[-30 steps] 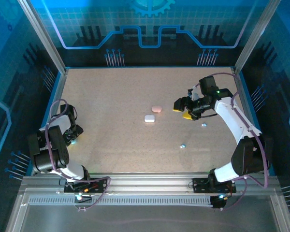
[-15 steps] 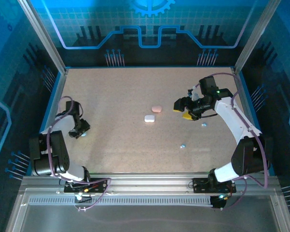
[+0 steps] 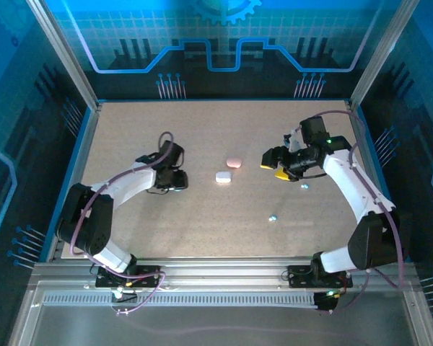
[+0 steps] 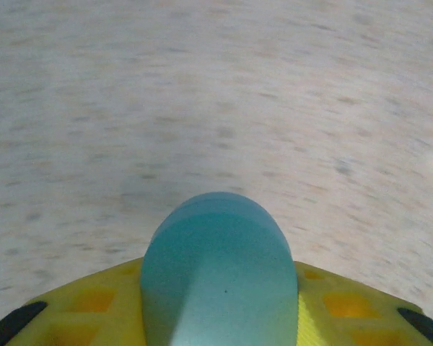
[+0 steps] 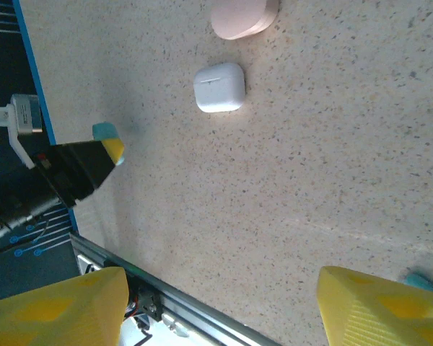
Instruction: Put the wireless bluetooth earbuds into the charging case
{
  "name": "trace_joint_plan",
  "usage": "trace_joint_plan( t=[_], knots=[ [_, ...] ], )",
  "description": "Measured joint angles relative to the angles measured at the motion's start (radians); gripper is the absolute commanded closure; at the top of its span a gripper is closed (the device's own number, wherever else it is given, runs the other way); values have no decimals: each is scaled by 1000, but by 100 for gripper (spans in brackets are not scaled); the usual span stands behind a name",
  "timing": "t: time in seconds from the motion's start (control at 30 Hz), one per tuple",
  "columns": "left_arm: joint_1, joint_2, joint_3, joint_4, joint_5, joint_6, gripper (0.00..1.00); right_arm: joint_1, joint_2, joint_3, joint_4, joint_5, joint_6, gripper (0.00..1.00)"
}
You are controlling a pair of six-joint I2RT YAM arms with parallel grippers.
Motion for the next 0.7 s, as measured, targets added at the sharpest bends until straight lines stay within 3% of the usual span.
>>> trace_joint_plan(
  t=[0.33, 0.7],
  knots=[
    [-390, 53, 50, 142, 131, 385, 58, -67, -134, -103, 63, 83, 67, 28],
    [-420, 206, 150, 60, 201, 679, 55, -200, -175, -230, 89, 63, 132, 28]
  ],
)
